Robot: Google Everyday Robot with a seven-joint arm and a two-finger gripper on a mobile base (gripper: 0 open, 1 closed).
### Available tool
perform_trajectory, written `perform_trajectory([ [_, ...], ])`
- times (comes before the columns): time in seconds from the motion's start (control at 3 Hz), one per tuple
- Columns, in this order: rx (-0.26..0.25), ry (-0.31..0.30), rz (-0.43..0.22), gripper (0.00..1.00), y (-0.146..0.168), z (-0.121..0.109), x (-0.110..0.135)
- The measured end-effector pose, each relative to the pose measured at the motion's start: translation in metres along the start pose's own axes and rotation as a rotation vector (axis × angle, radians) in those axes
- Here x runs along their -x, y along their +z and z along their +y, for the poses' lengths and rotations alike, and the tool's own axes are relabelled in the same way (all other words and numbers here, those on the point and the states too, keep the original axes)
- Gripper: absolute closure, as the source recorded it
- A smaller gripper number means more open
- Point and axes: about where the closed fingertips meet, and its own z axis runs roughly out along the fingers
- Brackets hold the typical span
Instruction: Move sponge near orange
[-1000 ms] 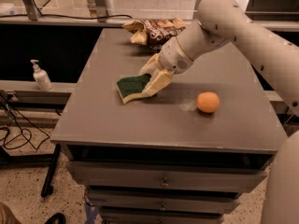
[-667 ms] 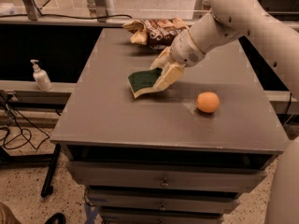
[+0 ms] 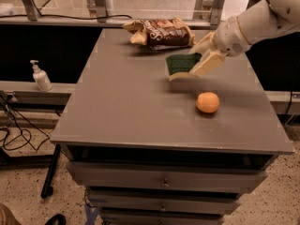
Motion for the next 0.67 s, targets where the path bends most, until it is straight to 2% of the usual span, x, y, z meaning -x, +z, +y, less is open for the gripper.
perform_trajectory([
  [0.33,-0.117,0.071,0.02,1.0,-0.048,-0.013,-0.043],
  [0.67,-0.199,0.146,0.048,1.0,-0.086,-0.012,-0.087],
])
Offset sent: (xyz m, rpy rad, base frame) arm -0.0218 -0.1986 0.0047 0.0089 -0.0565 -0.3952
